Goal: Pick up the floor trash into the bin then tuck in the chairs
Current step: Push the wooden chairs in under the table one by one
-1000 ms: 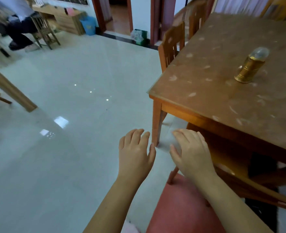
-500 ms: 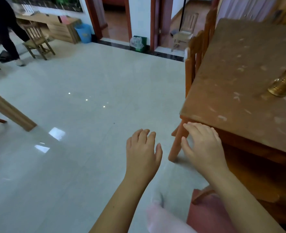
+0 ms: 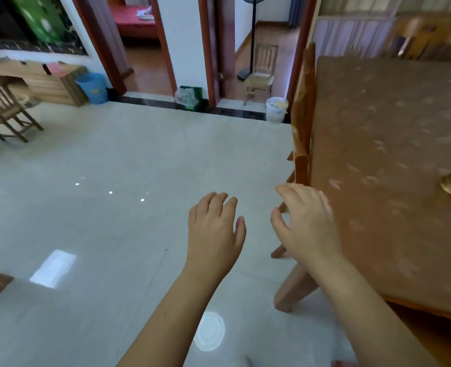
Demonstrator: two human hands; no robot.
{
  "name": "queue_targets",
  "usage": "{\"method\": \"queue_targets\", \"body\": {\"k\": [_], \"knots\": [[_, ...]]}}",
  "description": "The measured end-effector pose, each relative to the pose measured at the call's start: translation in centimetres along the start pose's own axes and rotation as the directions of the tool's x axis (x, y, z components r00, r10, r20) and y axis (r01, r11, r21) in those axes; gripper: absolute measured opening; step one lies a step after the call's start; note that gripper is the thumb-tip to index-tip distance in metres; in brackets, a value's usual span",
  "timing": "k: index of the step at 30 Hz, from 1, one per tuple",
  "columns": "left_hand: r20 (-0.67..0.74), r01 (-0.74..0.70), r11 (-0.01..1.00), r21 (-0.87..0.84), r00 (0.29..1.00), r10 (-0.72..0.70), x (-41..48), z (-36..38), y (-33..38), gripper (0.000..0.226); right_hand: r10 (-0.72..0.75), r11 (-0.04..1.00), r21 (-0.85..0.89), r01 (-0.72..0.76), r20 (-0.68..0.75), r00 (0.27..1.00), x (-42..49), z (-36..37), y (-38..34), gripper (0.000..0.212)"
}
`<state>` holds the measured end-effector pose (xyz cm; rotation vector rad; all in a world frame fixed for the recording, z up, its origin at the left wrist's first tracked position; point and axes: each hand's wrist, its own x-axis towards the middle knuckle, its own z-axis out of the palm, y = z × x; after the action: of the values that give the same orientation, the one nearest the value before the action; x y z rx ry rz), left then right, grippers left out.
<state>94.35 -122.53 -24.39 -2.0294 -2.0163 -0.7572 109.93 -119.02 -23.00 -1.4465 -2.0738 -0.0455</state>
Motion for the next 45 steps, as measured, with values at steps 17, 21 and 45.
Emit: {"method": "queue_targets", "body": {"k": [17, 21, 45], "knots": [[0.028, -0.175, 0.969, -0.173, 0.983, 0.182, 26.0, 10.8, -17.1, 0.039, 0.146, 0.981, -0.113, -0.157, -0.096, 0.985, 25.6, 16.1, -3.5, 0.034], [0.029, -0.228, 0.954, -0.192, 0.971, 0.238, 32.9, 13.1, -20.9, 0.039, 0.17, 0.972, -0.138, -0.191, -0.148, 0.974, 32.5, 19.7, -4.2, 0.035], [0.064, -0.426, 0.863, -0.272, 0.886, 0.458, 74.7, 34.3, -17.4, 0.034, 0.374, 0.889, -0.167, -0.426, -0.269, 0.888, 67.4, 33.1, 17.6, 0.042]]}}
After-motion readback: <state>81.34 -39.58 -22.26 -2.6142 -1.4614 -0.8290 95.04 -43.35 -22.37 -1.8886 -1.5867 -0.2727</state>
